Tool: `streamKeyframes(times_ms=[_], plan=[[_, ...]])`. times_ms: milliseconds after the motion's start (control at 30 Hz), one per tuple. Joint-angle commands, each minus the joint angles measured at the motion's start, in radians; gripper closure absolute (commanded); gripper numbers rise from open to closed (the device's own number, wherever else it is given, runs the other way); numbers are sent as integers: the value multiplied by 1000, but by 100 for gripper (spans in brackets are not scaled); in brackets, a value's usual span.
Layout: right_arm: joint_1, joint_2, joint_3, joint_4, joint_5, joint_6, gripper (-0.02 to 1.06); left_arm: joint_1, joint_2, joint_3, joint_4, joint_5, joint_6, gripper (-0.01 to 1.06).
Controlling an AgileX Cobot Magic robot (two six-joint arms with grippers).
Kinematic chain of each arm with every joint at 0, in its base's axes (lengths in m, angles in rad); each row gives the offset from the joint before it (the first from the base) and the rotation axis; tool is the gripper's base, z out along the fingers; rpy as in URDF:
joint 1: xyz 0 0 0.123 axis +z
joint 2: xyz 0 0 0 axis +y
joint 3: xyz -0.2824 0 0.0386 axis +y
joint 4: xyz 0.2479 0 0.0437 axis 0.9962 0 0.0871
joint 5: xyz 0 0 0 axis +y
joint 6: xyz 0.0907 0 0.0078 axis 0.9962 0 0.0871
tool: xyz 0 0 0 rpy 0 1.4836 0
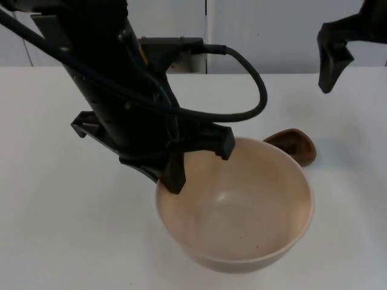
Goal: Pick up the bowl with the left hand and pour the coffee beans from the cup into the bowl with the right hand.
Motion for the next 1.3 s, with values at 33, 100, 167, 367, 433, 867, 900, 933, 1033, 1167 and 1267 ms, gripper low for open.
streamKeyframes(times_ms=[33, 100, 167, 367, 433, 867, 900, 933, 1033, 1167, 1267], plan=[[8, 46, -42, 0, 28, 20, 0, -2, -10, 5, -11, -6, -1, 105], [25, 90, -88, -49, 51, 43, 0, -2, -10, 5, -11, -6, -1, 105], [49, 123, -125, -112, 54, 75, 0, -2, -10, 5, -11, -6, -1, 105], [66, 181, -163, -135, 19, 79, 1, -2, -10, 5, -11, -8, -1, 105], [64, 206, -170, -130, 6, 79, 3, -2, -10, 5, -11, -8, -1, 105], [64, 295, -167, -119, -65, 83, 12, -2, -10, 5, -11, -18, -1, 105], [64, 295, -167, -119, -65, 83, 12, -2, -10, 5, -11, -18, -1, 105], [64, 305, -167, -119, -67, 84, 13, -2, -10, 5, -11, -18, -1, 105], [64, 334, -167, -119, -84, 84, 18, -2, -10, 5, -11, -18, -1, 105], [64, 348, -167, -116, -113, 103, 22, -2, -10, 5, -11, -18, -1, 105], [64, 348, -167, -101, -140, 104, 24, -2, -10, 5, -11, -18, -1, 105]])
